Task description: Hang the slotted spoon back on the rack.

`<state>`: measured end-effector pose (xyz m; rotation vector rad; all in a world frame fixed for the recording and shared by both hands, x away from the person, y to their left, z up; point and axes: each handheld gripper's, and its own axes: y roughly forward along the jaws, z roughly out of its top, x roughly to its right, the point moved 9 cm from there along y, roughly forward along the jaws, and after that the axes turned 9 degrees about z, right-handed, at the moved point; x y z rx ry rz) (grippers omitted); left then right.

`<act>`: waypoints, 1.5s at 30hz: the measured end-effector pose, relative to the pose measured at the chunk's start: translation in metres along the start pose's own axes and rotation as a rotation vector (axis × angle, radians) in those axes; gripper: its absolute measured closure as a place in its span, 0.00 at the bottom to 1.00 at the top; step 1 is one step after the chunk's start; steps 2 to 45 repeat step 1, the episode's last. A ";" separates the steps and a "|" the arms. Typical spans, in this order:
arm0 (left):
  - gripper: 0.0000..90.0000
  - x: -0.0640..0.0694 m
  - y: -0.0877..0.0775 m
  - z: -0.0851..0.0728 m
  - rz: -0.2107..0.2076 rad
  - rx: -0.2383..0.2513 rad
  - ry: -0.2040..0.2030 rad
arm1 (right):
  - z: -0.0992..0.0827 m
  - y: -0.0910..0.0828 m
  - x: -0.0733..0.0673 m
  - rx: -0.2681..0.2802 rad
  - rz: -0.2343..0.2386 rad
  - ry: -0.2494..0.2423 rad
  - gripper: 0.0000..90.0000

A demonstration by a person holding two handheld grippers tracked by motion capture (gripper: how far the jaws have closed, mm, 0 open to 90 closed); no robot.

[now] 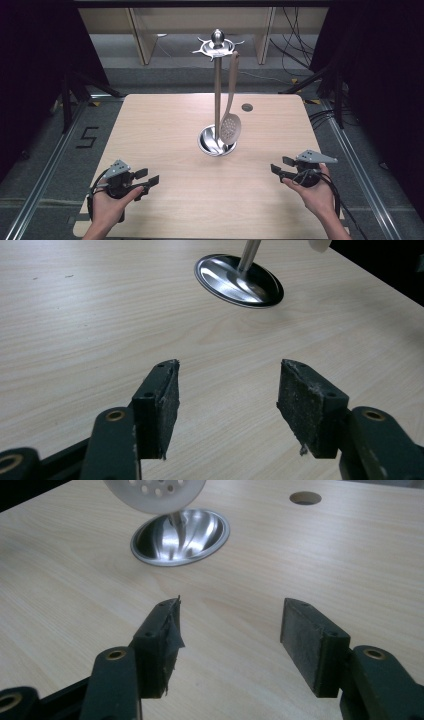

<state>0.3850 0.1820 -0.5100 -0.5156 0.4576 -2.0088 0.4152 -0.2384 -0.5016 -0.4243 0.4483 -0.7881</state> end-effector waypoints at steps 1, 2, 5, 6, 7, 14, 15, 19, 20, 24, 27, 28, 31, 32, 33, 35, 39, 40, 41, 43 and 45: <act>0.46 0.001 0.000 0.001 -0.004 0.005 0.003 | -0.002 0.002 -0.001 0.000 0.005 0.024 0.46; 0.46 0.001 0.000 0.001 -0.004 0.005 0.003 | -0.002 0.002 -0.001 0.000 0.005 0.024 0.46; 0.46 0.001 0.000 0.001 -0.004 0.005 0.003 | -0.002 0.002 -0.001 0.000 0.005 0.024 0.46; 0.46 0.001 0.000 0.001 -0.004 0.005 0.003 | -0.002 0.002 -0.001 0.000 0.005 0.024 0.46; 0.46 0.001 0.000 0.001 -0.004 0.005 0.003 | -0.002 0.002 -0.001 0.000 0.005 0.024 0.46; 0.46 0.001 0.000 0.001 -0.004 0.005 0.003 | -0.002 0.002 -0.001 0.000 0.005 0.024 0.46; 0.46 0.001 0.000 0.001 -0.004 0.005 0.003 | -0.002 0.002 -0.001 0.000 0.005 0.024 0.46; 0.46 0.001 0.000 0.001 -0.004 0.005 0.003 | -0.002 0.002 -0.001 0.000 0.005 0.024 0.46; 0.46 0.001 0.000 0.001 -0.004 0.005 0.003 | -0.002 0.002 -0.001 0.000 0.005 0.024 0.46; 0.46 0.001 0.000 0.001 -0.004 0.005 0.003 | -0.002 0.002 -0.001 0.000 0.005 0.024 0.46; 0.46 0.001 0.000 0.001 -0.004 0.005 0.003 | -0.002 0.002 -0.001 0.000 0.005 0.024 0.46; 0.46 0.001 0.000 0.001 -0.004 0.005 0.003 | -0.002 0.002 -0.001 0.000 0.005 0.024 0.46; 0.46 0.001 0.000 0.001 -0.004 0.005 0.003 | -0.002 0.002 -0.001 0.000 0.005 0.024 0.46; 0.46 0.001 0.000 0.001 -0.004 0.005 0.003 | -0.002 0.002 -0.001 0.000 0.005 0.024 0.46; 0.46 0.001 0.000 0.001 -0.004 0.005 0.003 | -0.002 0.002 -0.001 0.000 0.005 0.024 0.46; 0.46 0.001 0.000 0.001 -0.004 0.005 0.003 | -0.002 0.002 -0.001 0.000 0.005 0.024 0.46; 0.46 0.001 0.000 0.001 -0.004 0.005 0.003 | -0.002 0.002 -0.001 0.000 0.005 0.024 0.46; 0.46 0.001 0.000 0.001 -0.004 0.005 0.003 | -0.002 0.002 -0.001 0.000 0.005 0.024 0.46; 0.46 0.001 0.000 0.001 -0.004 0.005 0.003 | -0.002 0.002 -0.001 0.000 0.005 0.024 0.46; 0.46 0.001 0.000 0.001 -0.004 0.005 0.003 | -0.002 0.002 -0.001 0.000 0.005 0.024 0.46; 0.46 0.001 0.000 0.001 -0.004 0.005 0.003 | -0.002 0.002 -0.001 0.000 0.005 0.024 0.46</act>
